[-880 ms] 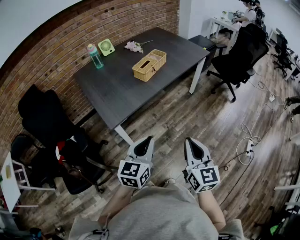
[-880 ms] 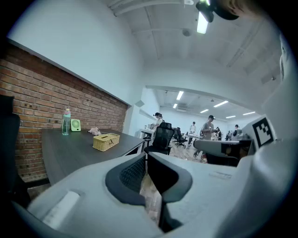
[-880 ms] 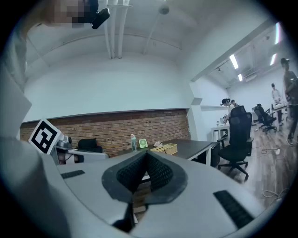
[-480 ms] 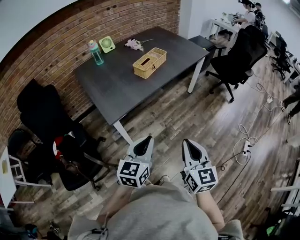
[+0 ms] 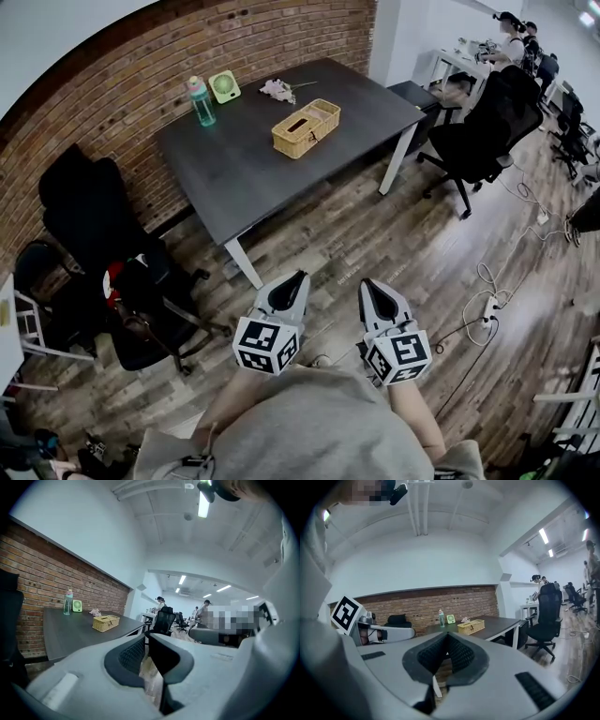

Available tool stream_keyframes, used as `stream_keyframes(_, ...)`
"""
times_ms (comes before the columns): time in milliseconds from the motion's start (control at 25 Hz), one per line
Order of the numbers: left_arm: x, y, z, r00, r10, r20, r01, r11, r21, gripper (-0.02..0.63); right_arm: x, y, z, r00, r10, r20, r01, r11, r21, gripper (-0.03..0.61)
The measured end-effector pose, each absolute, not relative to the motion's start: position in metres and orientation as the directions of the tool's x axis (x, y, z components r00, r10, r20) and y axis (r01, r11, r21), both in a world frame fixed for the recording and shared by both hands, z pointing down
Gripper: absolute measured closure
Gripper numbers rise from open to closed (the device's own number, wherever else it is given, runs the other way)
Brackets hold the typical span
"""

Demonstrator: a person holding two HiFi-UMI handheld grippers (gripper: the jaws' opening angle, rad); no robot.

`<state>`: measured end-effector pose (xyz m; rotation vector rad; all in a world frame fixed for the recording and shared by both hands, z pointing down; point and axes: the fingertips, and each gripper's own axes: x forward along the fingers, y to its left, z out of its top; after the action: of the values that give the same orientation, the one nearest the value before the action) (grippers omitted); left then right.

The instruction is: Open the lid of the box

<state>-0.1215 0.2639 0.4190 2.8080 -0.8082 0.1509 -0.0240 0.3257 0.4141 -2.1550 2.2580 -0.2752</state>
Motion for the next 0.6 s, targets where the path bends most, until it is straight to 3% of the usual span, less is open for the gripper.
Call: stream_keyframes(600, -0.099, 0.265, 0.425, 0.84, -0.513, 0.18, -0.54, -0.824, 0.173, 0.515, -0.004, 0.318, 0.426, -0.093, -0.985, 0.145, -0.985, 0.07, -0.154, 0.524)
